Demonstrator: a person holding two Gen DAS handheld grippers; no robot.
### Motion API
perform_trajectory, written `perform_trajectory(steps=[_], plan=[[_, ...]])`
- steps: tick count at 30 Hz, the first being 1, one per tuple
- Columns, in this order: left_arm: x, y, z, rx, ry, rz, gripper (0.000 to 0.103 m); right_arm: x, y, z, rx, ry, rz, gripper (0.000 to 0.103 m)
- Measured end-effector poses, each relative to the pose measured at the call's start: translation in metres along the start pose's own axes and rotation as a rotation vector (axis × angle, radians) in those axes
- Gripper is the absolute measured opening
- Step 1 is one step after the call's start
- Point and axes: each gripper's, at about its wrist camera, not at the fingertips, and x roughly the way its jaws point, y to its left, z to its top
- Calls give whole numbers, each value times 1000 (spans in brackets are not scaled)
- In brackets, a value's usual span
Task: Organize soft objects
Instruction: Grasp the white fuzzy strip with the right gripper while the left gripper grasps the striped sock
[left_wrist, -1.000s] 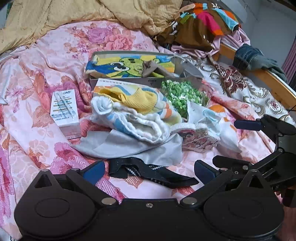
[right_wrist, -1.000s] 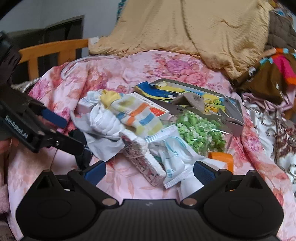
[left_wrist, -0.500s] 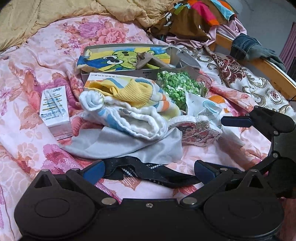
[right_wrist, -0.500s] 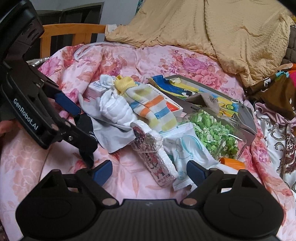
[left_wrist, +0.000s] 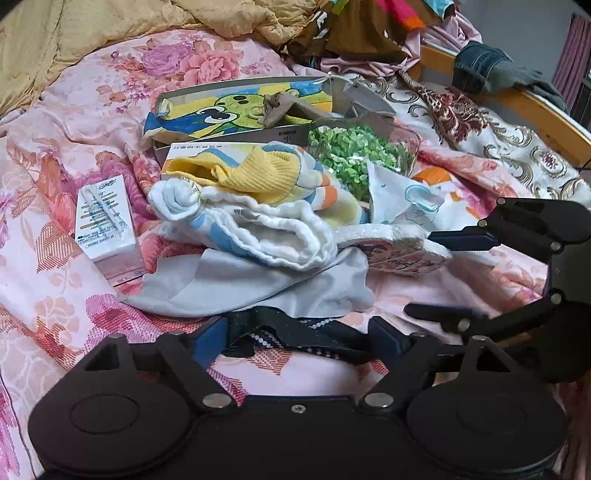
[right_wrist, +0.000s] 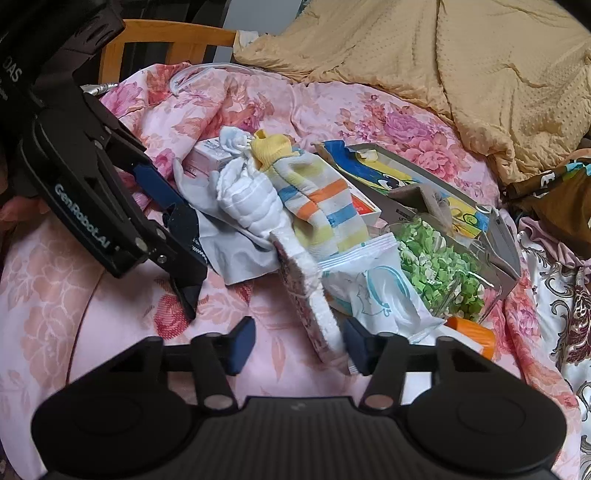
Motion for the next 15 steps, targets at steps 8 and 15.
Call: perform_trajectory(steps=[8, 15], plan=[[4, 1, 0, 25, 5, 53, 51, 2, -5, 0, 29, 10, -6, 23], [2, -4, -1, 60, 9, 44, 16, 1, -8, 2, 48, 10, -7, 18]])
